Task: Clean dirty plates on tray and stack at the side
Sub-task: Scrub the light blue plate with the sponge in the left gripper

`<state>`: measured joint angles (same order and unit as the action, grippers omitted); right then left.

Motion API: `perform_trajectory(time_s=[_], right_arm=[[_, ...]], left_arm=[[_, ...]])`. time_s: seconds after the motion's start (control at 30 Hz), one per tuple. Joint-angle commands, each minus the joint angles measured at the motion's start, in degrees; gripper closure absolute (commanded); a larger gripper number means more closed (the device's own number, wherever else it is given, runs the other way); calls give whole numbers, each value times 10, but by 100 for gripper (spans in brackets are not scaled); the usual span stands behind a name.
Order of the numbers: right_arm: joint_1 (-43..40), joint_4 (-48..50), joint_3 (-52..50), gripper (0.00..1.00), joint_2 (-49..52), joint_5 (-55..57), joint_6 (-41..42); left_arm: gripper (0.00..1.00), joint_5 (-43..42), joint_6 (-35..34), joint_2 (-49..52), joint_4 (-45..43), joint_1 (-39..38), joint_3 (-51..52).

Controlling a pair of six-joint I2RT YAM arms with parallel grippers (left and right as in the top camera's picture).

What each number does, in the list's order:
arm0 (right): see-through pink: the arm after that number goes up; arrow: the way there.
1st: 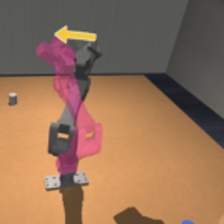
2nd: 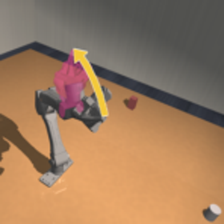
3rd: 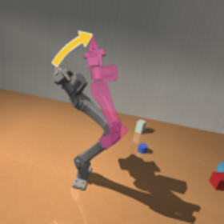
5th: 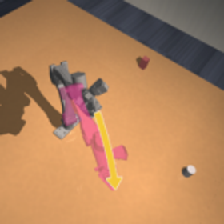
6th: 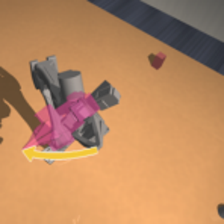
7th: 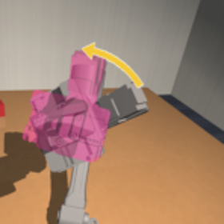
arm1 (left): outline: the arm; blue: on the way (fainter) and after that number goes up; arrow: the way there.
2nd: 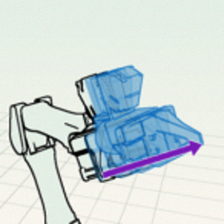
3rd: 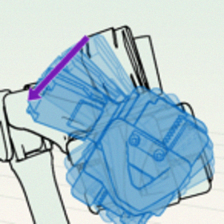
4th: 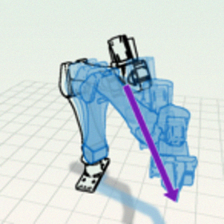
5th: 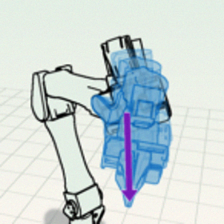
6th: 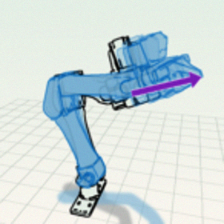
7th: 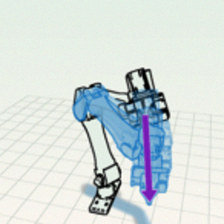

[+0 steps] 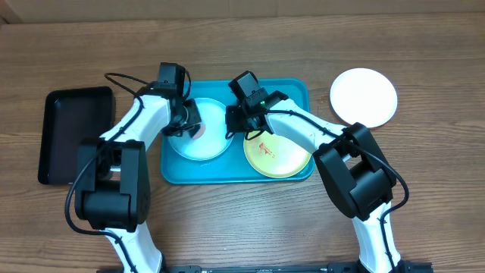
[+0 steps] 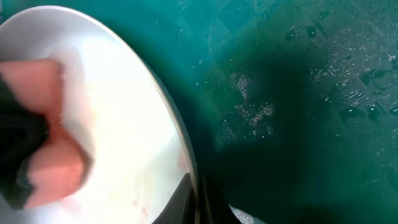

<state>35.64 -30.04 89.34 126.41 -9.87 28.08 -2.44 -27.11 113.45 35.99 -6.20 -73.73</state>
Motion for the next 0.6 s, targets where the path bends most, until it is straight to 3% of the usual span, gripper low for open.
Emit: perform_trajectory(time_s=[0.0, 0.23, 0.47, 0.57], right_arm=[[3, -11, -5, 96, -2, 8, -2], [3, -11, -5, 96, -2, 8, -2], [3, -5, -5, 96, -2, 8, -2], [3, -3, -5, 96, -2, 8, -2]], left_arm=[[96, 149, -3, 19, 52, 34, 0], [96, 125, -3, 19, 122, 39, -74], [96, -76, -4, 23, 112, 30, -93], [96, -116, -4, 32, 83, 18, -79]])
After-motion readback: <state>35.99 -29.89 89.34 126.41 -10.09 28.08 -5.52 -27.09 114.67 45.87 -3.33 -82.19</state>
